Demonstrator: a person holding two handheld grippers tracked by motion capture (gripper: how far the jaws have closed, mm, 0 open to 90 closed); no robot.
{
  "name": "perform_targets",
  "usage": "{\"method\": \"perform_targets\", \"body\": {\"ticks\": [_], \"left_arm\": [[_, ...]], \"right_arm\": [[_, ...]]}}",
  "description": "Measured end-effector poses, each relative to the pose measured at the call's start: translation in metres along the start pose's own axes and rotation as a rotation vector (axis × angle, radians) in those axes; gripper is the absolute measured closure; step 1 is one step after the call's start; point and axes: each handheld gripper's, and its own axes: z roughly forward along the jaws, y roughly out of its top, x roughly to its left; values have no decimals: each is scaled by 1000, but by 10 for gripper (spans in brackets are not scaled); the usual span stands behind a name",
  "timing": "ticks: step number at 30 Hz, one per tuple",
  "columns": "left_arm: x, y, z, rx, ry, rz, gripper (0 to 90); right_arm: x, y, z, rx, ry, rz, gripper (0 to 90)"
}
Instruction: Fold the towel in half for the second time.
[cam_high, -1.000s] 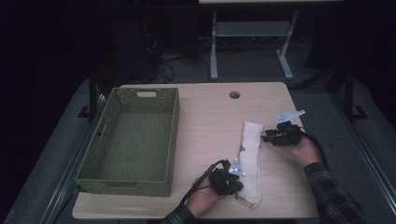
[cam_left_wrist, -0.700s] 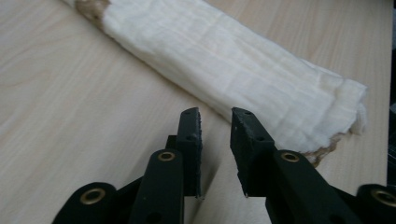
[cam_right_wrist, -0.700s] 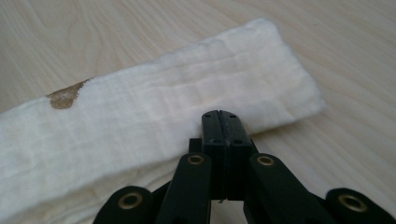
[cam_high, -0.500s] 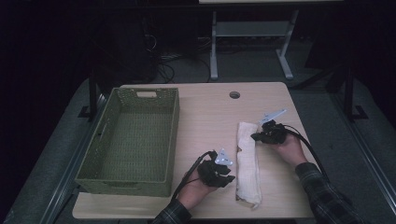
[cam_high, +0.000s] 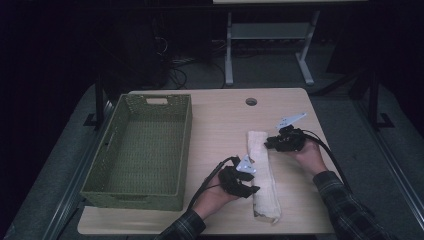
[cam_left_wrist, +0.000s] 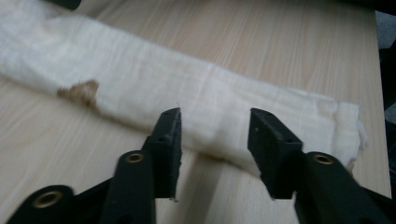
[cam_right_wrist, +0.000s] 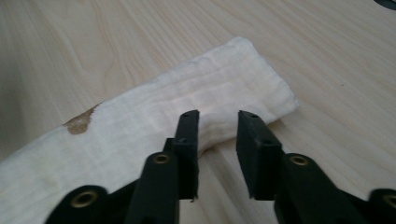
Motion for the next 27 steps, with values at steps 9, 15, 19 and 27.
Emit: {"method": "perform_targets", "body": {"ticks": [9, 15, 19, 27], "left_arm": [[0, 13, 27, 32, -45, 93, 323], [3, 13, 44, 74, -36, 152, 219], [3, 11, 49, 87, -36, 145, 199], [5, 7, 40, 79, -40, 134, 554]], "right_arm": [[1, -2, -1, 13, 22, -3, 546], [-3, -3, -1, 8, 32, -8, 483], [-2, -3, -2, 7, 37, -5, 461], [-4, -4, -5, -7, 75, -21, 385]]}}
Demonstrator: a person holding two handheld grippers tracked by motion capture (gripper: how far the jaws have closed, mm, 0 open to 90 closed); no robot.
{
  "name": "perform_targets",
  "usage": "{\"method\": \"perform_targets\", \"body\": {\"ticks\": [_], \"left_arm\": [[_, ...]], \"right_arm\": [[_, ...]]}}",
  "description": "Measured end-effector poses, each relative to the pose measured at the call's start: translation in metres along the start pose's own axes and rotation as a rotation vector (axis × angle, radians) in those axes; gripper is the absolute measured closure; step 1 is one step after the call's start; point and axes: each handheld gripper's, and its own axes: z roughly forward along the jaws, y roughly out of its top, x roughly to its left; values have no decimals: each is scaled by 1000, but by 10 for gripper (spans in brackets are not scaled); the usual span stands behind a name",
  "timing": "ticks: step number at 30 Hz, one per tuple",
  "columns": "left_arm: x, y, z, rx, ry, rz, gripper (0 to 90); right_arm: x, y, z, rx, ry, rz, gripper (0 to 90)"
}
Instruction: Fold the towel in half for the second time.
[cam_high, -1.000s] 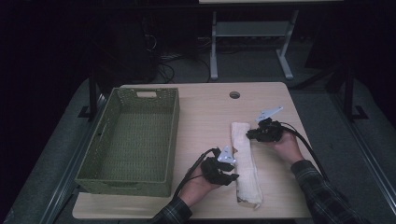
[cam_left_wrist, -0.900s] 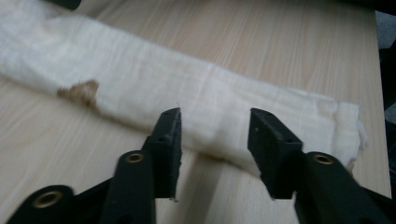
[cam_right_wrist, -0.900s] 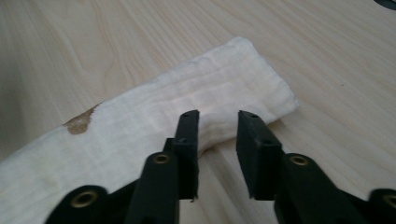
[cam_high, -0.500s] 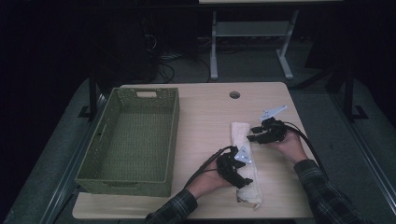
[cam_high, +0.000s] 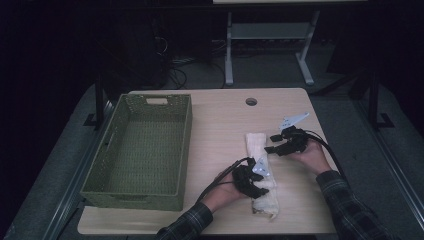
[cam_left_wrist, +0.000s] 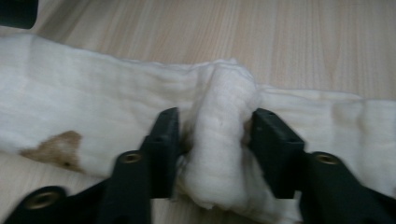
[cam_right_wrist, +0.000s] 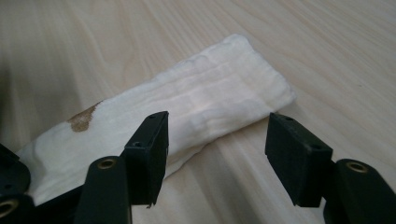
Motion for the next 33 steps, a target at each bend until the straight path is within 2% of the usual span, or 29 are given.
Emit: {"method": "perform_targets", "body": {"ticks": [2, 3, 4, 7, 11, 14, 15, 16, 21, 24, 25, 26, 28, 33], "left_arm": [[0, -1, -1, -1, -7, 2, 664], [0, -2, -3, 5, -36, -3, 713], [0, -2, -3, 5, -36, -3, 751], [-1, -3, -7, 36, -98, -10, 788], [-1, -4, -8, 36, -103, -8, 790], [-1, -5, -8, 32, -105, -22, 790], [-1, -5, -8, 32, -105, -22, 790], [0, -6, -8, 27, -108, -20, 790], [0, -6, -8, 28, -111, -25, 790], [1, -6, -8, 27, -115, -31, 791], [1, -6, -8, 26, -117, -33, 791], [1, -6, -8, 26, -117, -34, 791], [1, -6, -8, 24, -117, -33, 791], [3, -7, -8, 19, -127, -46, 792]], "right_arm": [[1, 0, 0, -5, 15, -27, 358], [2, 1, -1, -5, 27, -26, 344], [2, 1, -1, -5, 27, -26, 344], [3, 7, 1, -11, 65, -77, 319], [2, 17, 8, -21, 96, -101, 319], [-4, 29, 24, -1, 119, -130, 324], [-4, 29, 24, -1, 119, -130, 324], [-6, 34, 34, 13, 129, -138, 324], [-11, 38, 48, 44, 140, -159, 321], [-13, 35, 57, 73, 166, -173, 326], [-12, 34, 59, 90, 170, -179, 325], [-12, 34, 60, 86, 162, -207, 334], [-11, 34, 59, 97, 166, -203, 355], [-5, 33, 57, 101, 148, -249, 467]]}}
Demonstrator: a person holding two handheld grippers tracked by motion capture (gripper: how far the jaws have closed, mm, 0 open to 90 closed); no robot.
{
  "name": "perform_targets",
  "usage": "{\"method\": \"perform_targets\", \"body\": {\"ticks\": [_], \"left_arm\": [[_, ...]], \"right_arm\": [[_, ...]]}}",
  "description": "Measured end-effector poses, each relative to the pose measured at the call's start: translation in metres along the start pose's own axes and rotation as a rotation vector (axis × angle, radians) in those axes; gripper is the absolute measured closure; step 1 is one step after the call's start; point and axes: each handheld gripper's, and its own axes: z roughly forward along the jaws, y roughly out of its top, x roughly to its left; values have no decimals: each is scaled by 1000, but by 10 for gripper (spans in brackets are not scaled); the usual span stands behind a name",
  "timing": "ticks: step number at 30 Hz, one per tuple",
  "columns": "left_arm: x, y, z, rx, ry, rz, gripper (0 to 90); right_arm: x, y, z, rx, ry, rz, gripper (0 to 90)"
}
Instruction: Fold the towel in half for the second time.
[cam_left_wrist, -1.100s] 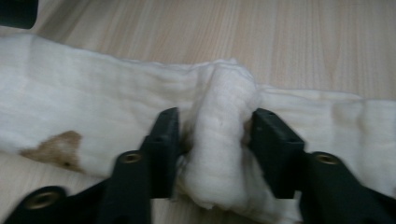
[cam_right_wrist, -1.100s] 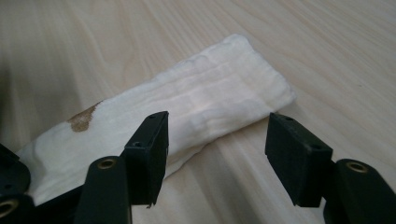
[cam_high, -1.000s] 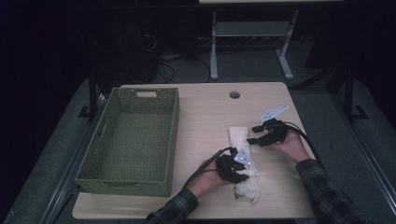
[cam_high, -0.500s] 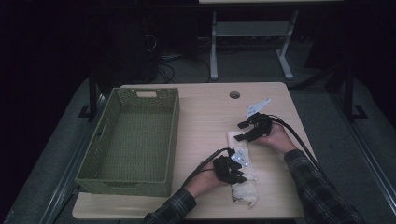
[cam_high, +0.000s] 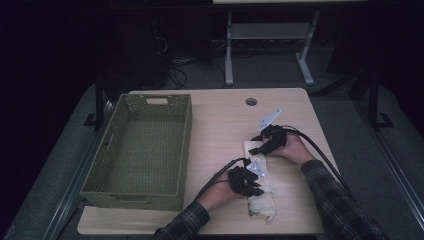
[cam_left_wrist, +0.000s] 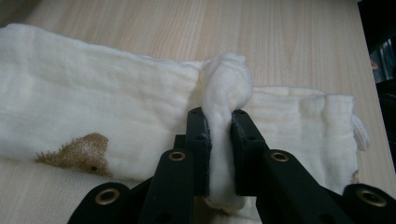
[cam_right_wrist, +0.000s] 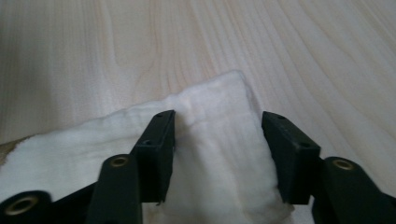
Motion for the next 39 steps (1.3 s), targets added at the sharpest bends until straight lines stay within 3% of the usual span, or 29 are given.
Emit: {"method": "perform_targets", "body": {"ticks": [8, 9, 12, 19, 21, 27, 31, 39], "left_arm": [[0, 0, 0, -2, 1, -4, 793], [0, -1, 0, -3, 2, -3, 793], [-2, 0, 0, -4, 13, 7, 795], [-2, 1, -1, -4, 16, 6, 806], [-2, 2, -6, -32, -5, -13, 807], [-4, 5, -24, -74, -8, -51, 807], [-3, 8, -34, -81, -7, -52, 807], [-8, 22, -63, -112, 38, -65, 807]], "right_arm": [[5, -6, -3, -30, 24, 5, 666], [6, -6, -4, -26, 38, 17, 734], [6, -6, -4, -22, 41, 38, 765], [7, -5, -7, -8, 31, 71, 784], [7, -4, -11, -18, 33, 73, 785], [9, 0, -17, -32, 28, 81, 786], [11, 6, -22, -44, 28, 87, 786], [11, 25, -37, -89, 26, 79, 786]]}}
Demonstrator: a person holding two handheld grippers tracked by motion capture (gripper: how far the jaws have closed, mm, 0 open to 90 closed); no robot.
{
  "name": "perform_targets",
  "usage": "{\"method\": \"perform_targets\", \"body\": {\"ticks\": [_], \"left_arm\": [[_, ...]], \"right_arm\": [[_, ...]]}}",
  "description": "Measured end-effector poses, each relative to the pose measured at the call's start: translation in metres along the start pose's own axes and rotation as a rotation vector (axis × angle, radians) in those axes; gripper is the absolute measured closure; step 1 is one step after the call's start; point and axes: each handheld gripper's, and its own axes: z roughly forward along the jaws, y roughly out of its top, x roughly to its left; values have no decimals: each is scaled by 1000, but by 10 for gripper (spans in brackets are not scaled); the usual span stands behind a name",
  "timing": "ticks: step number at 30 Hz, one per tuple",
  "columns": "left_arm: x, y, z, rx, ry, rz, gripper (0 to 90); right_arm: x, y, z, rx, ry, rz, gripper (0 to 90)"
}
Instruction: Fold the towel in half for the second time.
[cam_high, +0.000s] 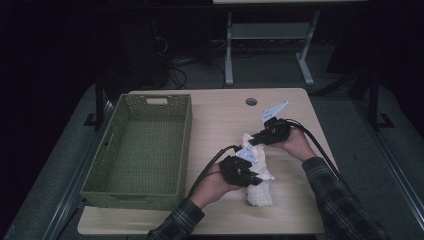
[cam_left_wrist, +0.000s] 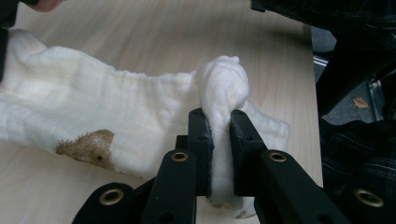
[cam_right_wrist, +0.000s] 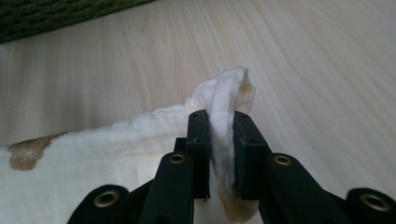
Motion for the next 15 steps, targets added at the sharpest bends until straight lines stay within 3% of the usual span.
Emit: {"method": "perform_targets", "body": {"ticks": [7, 15], "left_arm": [[-2, 14, -27, -18, 32, -14, 806], [2, 15, -58, -40, 56, -23, 807]], "right_arm": [[2, 21, -8, -25, 5, -17, 786], [5, 49, -9, -60, 21, -43, 786]]}}
